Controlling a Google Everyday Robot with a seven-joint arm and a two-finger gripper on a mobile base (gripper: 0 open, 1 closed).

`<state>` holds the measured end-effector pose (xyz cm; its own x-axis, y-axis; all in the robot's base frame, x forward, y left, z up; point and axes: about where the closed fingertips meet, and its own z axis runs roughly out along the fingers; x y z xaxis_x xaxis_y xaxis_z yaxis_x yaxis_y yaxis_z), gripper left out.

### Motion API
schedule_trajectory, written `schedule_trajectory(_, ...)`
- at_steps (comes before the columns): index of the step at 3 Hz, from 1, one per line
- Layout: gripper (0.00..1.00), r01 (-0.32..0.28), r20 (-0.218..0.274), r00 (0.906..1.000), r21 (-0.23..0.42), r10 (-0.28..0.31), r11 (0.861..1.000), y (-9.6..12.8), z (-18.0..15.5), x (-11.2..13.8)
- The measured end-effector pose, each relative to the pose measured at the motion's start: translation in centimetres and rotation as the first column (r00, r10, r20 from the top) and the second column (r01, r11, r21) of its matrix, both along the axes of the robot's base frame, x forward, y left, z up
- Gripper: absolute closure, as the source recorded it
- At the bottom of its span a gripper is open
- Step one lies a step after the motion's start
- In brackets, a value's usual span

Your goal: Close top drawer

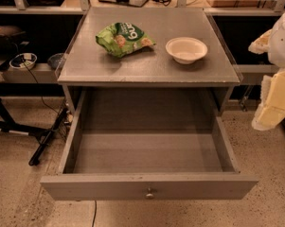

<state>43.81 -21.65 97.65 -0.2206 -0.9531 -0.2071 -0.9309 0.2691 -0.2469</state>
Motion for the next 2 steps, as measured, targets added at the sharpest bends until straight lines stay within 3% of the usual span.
schedule_trajectory(1, 0.00, -0.001, 0.002, 1.0000, 0.000, 0.001, 1.000, 0.02, 0.06, 0.00)
schedule_trajectory(2, 0.00, -0.062, 0.014, 0.9980, 0.020, 0.062, 0.998, 0.06, 0.43, -0.26)
